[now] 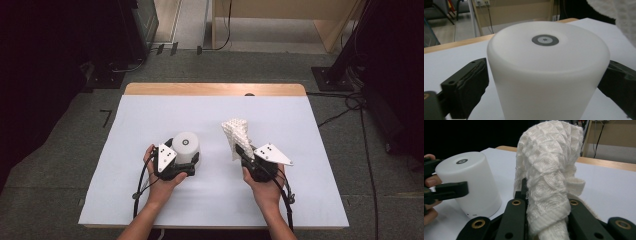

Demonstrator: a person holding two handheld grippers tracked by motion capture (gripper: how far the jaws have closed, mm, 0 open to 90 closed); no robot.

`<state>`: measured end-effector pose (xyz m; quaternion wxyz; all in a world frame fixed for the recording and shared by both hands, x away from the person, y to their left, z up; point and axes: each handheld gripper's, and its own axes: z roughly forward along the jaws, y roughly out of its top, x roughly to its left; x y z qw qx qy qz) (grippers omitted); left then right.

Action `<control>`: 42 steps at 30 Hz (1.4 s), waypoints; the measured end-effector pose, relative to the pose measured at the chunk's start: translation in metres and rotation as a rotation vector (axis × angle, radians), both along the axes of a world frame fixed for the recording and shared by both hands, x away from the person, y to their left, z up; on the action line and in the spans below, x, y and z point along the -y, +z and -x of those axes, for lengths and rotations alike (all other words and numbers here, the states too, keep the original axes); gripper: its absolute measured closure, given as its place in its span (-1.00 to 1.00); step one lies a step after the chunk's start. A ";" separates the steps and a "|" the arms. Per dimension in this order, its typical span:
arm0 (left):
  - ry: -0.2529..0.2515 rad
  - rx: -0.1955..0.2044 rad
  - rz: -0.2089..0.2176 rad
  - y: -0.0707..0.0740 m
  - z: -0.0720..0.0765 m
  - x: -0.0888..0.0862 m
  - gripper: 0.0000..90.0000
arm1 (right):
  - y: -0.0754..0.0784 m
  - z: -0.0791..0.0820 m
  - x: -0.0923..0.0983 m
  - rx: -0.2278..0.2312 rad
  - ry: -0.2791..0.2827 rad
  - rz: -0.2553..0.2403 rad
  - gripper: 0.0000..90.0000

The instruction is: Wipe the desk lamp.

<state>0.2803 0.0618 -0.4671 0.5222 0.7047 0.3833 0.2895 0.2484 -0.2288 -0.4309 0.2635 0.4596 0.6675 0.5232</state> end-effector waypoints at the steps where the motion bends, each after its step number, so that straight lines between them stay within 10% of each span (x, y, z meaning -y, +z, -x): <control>1: -0.005 0.000 0.018 0.002 0.001 -0.003 -1.00 | 0.000 -0.001 0.001 0.002 -0.002 0.005 0.74; 13: -0.058 0.007 0.068 0.017 0.023 -0.036 -1.00 | -0.016 -0.018 0.008 -0.036 -0.074 0.020 0.73; 21: 0.009 0.010 0.079 0.024 0.030 -0.067 -1.00 | -0.033 -0.033 0.020 -0.120 -0.169 0.019 0.64; 26: 0.055 -0.007 0.101 0.024 0.034 -0.094 -1.00 | -0.040 -0.037 0.027 -0.154 -0.200 0.031 0.28; 31: 0.074 -0.020 0.083 0.023 0.038 -0.107 -1.00 | -0.034 -0.037 0.027 -0.133 -0.241 0.062 -0.68; 42: 0.128 -0.057 0.058 0.014 0.047 -0.137 -1.00 | -0.017 -0.027 0.050 -0.094 -0.225 0.075 -1.00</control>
